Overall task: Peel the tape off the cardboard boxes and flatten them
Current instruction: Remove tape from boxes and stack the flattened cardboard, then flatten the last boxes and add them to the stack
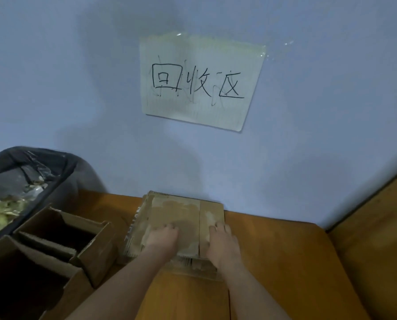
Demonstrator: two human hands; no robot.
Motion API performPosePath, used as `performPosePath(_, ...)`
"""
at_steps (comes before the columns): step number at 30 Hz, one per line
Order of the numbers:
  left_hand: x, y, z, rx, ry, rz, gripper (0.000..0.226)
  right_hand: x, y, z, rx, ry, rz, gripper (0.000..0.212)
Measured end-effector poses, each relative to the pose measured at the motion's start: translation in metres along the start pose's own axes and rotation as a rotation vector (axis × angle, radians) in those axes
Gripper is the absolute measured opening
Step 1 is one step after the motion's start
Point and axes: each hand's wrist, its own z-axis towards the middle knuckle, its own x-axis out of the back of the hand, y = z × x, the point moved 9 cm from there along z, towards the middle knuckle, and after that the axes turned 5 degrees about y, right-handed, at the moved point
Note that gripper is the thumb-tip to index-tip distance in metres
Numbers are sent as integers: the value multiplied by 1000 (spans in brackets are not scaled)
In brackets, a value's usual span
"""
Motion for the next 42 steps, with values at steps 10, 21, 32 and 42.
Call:
performPosePath(10,152,21,-79,-104,248,-6,31,139,-22,-68,29,177,-50,35)
performPosePath(21,233,63,-174,-187,396,73,45,240,-35,-150,50,314,-74,36)
performPosePath(32,268,52,-238,-114,466,67,47,273,-48,-201,108,369,-122,37)
performPosePath(42,289,11,-297,-143,503,178,49,300,-99,-235,116,410,-168,36)
